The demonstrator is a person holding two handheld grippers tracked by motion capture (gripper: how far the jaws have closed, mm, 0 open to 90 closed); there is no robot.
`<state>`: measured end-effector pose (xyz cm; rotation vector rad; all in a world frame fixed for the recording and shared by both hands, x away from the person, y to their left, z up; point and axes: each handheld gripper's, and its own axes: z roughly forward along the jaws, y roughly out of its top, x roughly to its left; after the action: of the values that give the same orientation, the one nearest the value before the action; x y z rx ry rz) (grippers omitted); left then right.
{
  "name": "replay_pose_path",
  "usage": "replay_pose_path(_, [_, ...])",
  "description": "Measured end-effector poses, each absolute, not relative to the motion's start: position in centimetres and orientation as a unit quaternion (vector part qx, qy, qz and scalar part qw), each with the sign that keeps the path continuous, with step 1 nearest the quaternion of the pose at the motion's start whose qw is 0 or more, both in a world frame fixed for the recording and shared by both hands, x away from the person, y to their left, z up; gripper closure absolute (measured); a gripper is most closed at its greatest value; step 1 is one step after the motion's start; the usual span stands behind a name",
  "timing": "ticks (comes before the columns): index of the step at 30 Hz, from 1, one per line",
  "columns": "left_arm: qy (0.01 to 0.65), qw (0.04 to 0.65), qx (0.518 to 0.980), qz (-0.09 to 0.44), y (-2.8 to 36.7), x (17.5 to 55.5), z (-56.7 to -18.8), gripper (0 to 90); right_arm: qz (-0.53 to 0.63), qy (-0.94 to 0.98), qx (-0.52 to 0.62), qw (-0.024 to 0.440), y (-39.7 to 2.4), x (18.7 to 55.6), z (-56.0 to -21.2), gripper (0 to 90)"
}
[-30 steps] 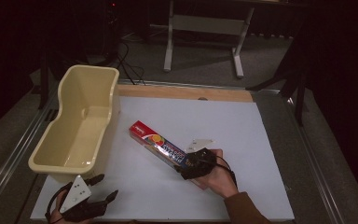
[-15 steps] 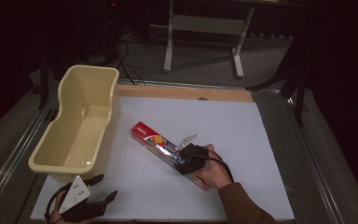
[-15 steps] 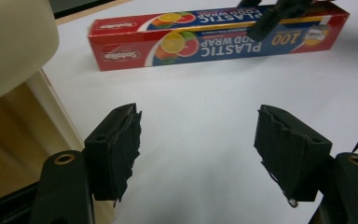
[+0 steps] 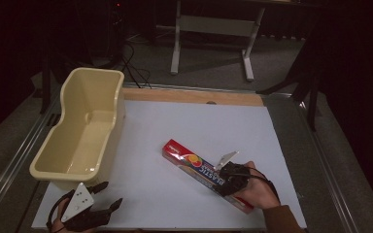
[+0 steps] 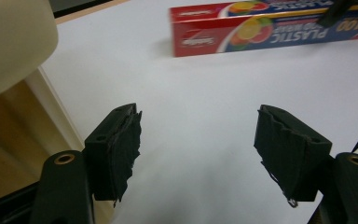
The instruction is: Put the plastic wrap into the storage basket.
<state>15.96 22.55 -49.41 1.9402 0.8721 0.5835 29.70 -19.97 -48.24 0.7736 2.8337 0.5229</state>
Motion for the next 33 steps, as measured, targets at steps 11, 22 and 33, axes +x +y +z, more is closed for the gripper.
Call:
replay_pose_path(11, [0.354,0.449,0.786,0.236,22.5,15.9,-49.4,30.8,0.134,0.959,0.244,0.049,-17.3,31.5,-47.4,19.2])
replay_pose_path(22, [0.352,0.452,0.786,0.234,22.6,15.9,-49.4,30.8,0.067,0.966,0.248,0.017,-13.6,34.7,-49.3,32.3])
replay_pose_path(33, [0.352,0.451,0.787,0.231,22.4,16.1,-49.4,30.9,0.015,0.964,0.264,-0.01,-12.6,35.7,-49.4,39.4])
